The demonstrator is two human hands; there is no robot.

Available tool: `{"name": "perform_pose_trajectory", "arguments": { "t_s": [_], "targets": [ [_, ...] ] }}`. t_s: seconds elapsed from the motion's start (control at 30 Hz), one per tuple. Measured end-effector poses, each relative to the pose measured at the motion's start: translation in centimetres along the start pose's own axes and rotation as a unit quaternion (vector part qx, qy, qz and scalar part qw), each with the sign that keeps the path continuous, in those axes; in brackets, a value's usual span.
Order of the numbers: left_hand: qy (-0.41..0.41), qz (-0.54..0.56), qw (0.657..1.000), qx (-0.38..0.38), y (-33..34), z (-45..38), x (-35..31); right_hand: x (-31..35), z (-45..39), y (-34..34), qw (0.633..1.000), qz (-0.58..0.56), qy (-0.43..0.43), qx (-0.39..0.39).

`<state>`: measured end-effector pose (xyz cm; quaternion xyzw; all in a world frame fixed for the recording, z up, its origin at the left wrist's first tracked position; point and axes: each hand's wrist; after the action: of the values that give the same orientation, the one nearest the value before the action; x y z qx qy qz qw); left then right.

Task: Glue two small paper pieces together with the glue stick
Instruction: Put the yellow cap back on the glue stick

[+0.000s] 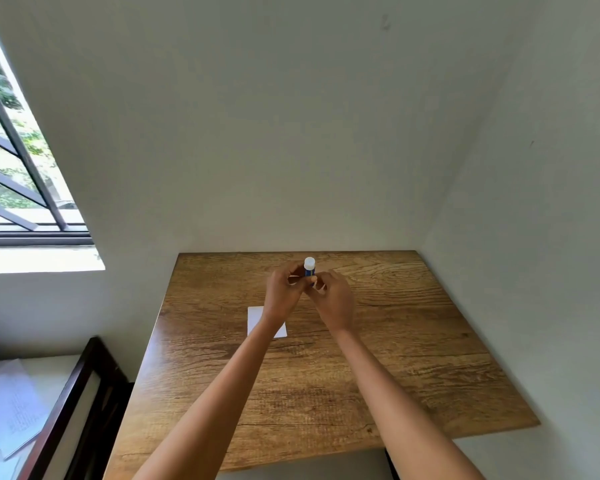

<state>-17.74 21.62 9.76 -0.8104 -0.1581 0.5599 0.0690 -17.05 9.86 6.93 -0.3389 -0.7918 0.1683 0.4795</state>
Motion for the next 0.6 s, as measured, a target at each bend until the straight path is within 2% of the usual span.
{"name": "perform_pose_trajectory", "arguments": {
  "t_s": [0.07, 0.13, 0.3, 0.5, 0.6],
  "targets": [
    [0.0, 0.006, 1.0, 0.007, 0.4, -0.1, 0.3, -0.1, 0.2, 0.5, 0.999, -0.011, 0.021, -0.028],
    [-0.002, 0.003, 1.0, 0.024, 0.6, -0.4, 0.6, -0.3, 0.2, 0.8, 0.998, -0.039, 0.032, -0.022],
    [-0.015, 0.014, 0.999, 0.037, 0.3, -1.8, 1.5, -0.8, -0.5, 1.0, 0.994, -0.072, -0.003, 0.079],
    [-0.026, 0.04, 0.998, 0.045, 1.3, -2.8, 2.2, -1.1, -1.2, 1.8, 0.998, -0.016, 0.058, -0.025],
    [-0.027, 0.035, 0.997, 0.057, 1.6, -3.3, 2.8, -1.3, -1.3, 2.3, 0.996, -0.008, 0.078, -0.04]
  ]
}}
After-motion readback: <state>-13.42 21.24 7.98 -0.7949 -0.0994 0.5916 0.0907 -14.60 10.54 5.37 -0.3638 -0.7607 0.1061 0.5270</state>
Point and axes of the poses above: each hand's wrist, its own z-axis away from the middle knuckle, its own y-axis out of the palm, x = y × z, and after that the axes turned 2 degrees about -z, right-handed
